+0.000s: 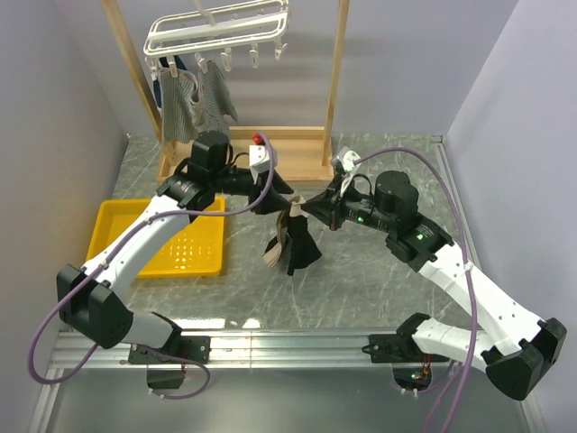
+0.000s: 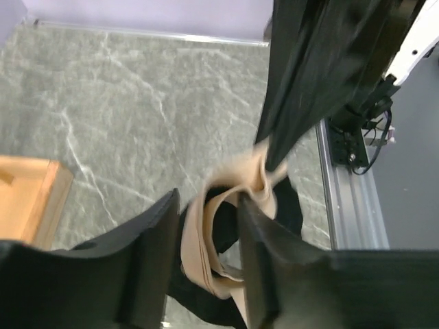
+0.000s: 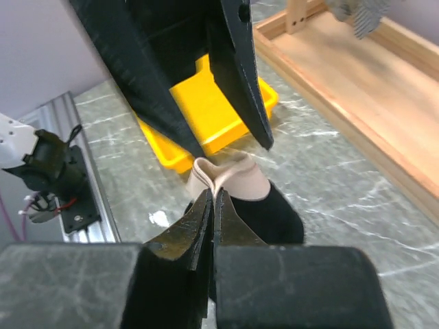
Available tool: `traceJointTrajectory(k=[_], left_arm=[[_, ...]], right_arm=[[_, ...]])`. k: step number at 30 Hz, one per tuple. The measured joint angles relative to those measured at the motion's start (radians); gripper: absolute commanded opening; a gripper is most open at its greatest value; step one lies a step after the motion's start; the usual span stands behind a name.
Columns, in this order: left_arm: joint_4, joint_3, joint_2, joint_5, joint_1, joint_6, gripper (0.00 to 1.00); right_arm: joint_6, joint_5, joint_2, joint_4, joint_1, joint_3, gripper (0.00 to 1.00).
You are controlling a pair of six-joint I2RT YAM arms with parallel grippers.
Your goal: Clip the underwear to the hanger
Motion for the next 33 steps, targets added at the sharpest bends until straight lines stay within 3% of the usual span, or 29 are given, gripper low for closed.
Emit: traceJointTrajectory(k=[2,6,8,14,19,25,33], left_arm=[[0.031,-0.065,-0.036,-0.015,0.014,-0.022,0.69],[0.042,-0.225,-0.139,-0.029,0.07,-0.03,0.75],[0.02,-0.282,-0.183,-0.048,0.092,0.018,0.85],[-0.071,-0.484,-0.319,-0.121,0.092,0.255,0.86],[-0.046,-0.71,-0.443,-0.244,0.025,0.425,0.86],[0.146,-0.904,-0.491,-0.432,-0.085,0.505,0.88],[0.497,-0.995,-0.36,-0.602,-0.163,0.577,0.92]], right_arm=[[-0.012,0.013,-0.007,-0.019,-0.004,0.013,0.0],[-0.03,0.033,-0.034,-0.037,-0.01,0.03,0.0],[-0.038,0.04,-0.049,-0.045,-0.01,0.03,0.0],[-0.07,0.069,-0.063,-0.073,-0.011,0.019,0.0],[-0.07,0.085,-0.064,-0.079,-0.018,-0.028,0.0],[-0.07,0.096,-0.063,-0.086,-0.035,-0.039,0.0],[-0.07,0.094,-0.063,-0.088,-0.041,-0.039,0.0]])
